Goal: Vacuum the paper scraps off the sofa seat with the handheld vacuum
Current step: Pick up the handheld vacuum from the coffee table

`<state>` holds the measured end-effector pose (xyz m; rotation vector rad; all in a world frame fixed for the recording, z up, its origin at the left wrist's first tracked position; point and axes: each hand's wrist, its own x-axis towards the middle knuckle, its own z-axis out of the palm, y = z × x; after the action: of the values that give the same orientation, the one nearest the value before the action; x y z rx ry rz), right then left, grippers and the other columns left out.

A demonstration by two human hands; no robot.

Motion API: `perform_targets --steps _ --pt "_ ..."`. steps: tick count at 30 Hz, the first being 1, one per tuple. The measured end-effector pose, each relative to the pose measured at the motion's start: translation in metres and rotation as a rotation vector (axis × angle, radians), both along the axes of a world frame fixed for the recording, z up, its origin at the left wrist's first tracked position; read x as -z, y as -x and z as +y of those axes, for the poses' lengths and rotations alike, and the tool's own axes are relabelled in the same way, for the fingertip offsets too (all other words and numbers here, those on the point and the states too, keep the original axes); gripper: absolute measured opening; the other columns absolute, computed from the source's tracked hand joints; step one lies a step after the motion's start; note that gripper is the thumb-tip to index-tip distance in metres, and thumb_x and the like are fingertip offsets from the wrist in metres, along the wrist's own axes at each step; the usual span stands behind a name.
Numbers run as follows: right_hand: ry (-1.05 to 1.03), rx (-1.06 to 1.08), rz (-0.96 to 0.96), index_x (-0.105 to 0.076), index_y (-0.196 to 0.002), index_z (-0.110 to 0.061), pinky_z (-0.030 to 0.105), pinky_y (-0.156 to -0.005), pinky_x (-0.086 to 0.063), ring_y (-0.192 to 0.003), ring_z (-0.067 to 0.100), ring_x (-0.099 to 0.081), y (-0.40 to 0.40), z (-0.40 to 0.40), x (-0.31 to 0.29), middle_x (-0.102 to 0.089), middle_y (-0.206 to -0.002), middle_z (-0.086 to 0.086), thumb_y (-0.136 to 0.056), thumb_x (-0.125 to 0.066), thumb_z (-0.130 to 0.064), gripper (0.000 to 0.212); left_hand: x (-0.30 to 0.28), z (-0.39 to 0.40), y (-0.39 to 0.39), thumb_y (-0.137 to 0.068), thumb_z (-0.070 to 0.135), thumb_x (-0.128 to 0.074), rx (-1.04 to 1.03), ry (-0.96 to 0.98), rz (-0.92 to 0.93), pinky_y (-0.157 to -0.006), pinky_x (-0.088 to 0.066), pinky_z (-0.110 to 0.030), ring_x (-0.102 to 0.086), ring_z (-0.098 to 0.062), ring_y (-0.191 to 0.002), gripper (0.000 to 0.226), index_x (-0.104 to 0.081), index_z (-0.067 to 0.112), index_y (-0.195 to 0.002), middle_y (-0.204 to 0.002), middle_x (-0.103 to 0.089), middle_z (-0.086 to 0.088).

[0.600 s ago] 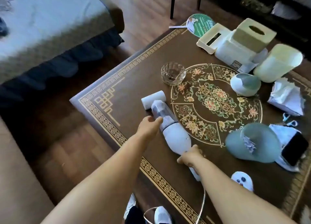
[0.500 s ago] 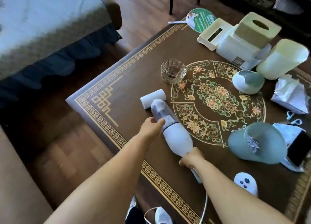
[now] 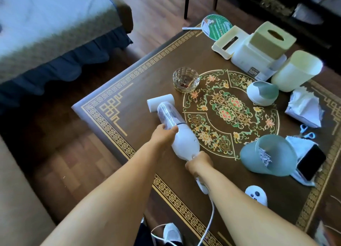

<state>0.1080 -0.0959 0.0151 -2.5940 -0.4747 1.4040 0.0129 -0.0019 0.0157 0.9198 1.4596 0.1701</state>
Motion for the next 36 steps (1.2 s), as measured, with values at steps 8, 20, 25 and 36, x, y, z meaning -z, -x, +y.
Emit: perform_targets --steps 8,20,25,36 --pt "-0.307 -0.080 0.063 -0.056 -0.116 -0.004 0.028 -0.068 -0.041 -0.092 0.031 -0.061 0.048 0.016 -0.071 -0.062 -0.108 0.016 -0.097 -0.051 -0.021 0.025 -0.076 0.003 0.033 -0.065 0.063 -0.063 -0.344 -0.086 -0.107 -0.099 -0.048 -0.049 -0.056 -0.031 -0.118 0.095 -0.032 0.021 -0.144 -0.137 -0.050 -0.004" --pt "-0.499 -0.406 0.187 -0.061 -0.100 -0.012 0.047 -0.080 -0.056 -0.095 0.034 -0.067 0.145 -0.001 -0.153 -0.071 -0.100 0.013 -0.070 -0.066 -0.038 0.040 -0.179 -0.039 0.142 -0.059 0.055 -0.081 -0.707 -0.277 -0.235 -0.089 -0.053 -0.054 -0.065 -0.032 -0.102 0.094 -0.041 0.021 -0.137 -0.123 -0.062 -0.009" --pt "-0.532 -0.473 0.298 -0.066 -0.096 -0.010 0.043 -0.075 -0.056 -0.087 0.032 -0.068 0.184 -0.015 -0.187 -0.072 -0.093 0.013 -0.050 -0.061 -0.030 0.050 -0.196 -0.057 0.190 -0.062 0.053 -0.083 -0.806 -0.300 -0.260 -0.080 -0.056 -0.050 -0.068 -0.032 -0.095 0.084 -0.051 0.014 -0.130 -0.117 -0.067 -0.010" --pt "-0.503 -0.608 0.622 -0.062 -0.072 -0.014 0.027 -0.056 -0.046 -0.054 0.017 -0.056 0.270 -0.031 -0.211 -0.058 -0.062 0.004 -0.077 -0.076 -0.023 0.017 -0.217 -0.084 0.298 -0.080 0.039 -0.076 -0.887 -0.332 -0.298 -0.066 -0.057 -0.036 -0.067 -0.027 -0.085 0.066 -0.048 0.009 -0.131 -0.117 -0.065 -0.015"
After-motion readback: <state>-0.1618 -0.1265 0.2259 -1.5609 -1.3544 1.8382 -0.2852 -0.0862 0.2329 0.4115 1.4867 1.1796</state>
